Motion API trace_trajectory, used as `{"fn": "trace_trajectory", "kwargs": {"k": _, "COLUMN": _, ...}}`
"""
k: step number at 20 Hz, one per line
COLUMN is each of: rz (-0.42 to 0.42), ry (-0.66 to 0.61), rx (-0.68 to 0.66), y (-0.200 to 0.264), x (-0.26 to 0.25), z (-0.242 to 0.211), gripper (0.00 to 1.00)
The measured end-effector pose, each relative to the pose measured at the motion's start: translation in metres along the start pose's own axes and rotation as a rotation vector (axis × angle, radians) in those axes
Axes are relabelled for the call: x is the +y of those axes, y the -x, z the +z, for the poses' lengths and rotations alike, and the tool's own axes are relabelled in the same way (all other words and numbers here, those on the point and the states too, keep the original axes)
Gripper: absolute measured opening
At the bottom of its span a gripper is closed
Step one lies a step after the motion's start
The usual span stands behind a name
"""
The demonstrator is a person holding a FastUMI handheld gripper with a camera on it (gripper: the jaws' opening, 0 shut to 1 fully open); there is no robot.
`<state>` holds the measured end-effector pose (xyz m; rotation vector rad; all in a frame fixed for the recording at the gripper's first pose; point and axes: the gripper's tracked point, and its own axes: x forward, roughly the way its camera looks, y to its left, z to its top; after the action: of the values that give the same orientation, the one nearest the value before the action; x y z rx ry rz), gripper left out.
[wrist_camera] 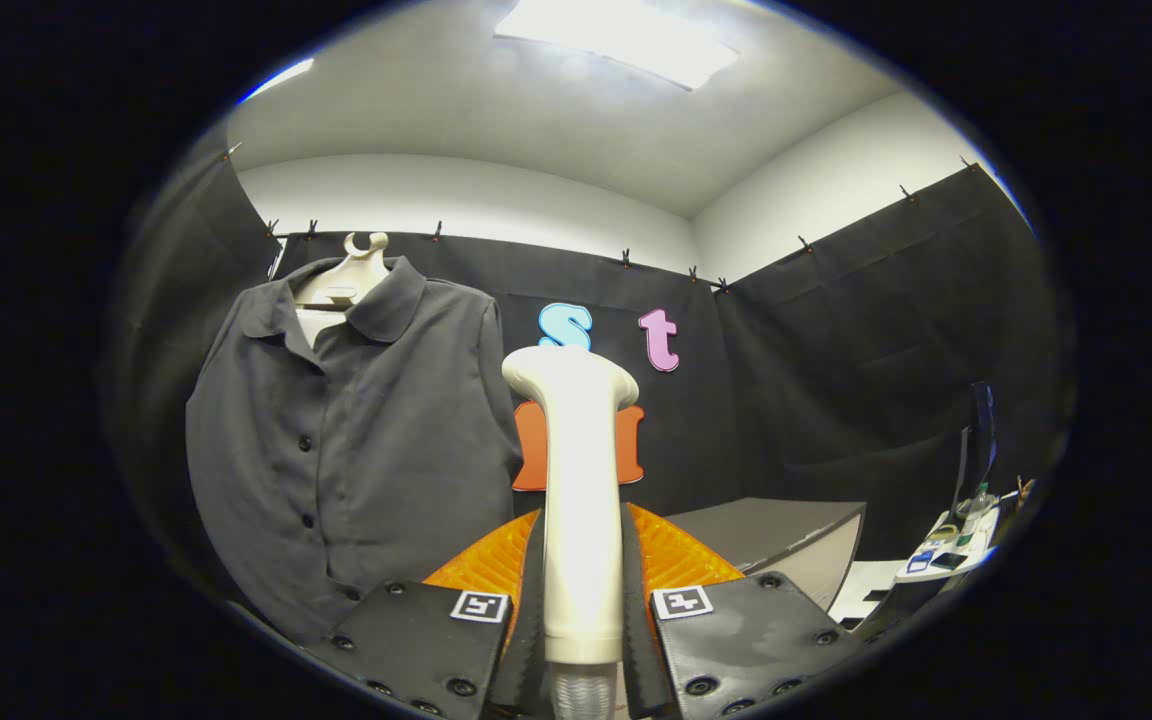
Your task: Iron the clothes twice with a garment steamer, once on the left side and once on the right side.
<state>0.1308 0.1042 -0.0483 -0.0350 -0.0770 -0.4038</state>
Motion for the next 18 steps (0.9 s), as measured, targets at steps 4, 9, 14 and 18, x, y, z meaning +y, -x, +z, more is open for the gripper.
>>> {"fn": "trace_trajectory", "kwargs": {"k": 4, "rz": 0.022, "ry": -0.050, "rx": -0.059, "y": 0.034, "x": 0.038, "z": 0.003, "gripper": 0.39}}
{"fn": "trace_trajectory", "kwargs": {"k": 9, "rz": 0.136, "ry": -0.044, "rx": -0.113, "y": 0.073, "x": 0.119, "z": 0.014, "gripper": 0.39}}
{"fn": "trace_trajectory", "kwargs": {"k": 14, "rz": 0.230, "ry": -0.060, "rx": -0.094, "y": 0.087, "x": 0.191, "z": -0.002, "gripper": 0.39}}
{"fn": "trace_trajectory", "kwargs": {"k": 18, "rz": 0.272, "ry": -0.045, "rx": -0.074, "y": 0.082, "x": 0.251, "z": -0.024, "gripper": 0.39}}
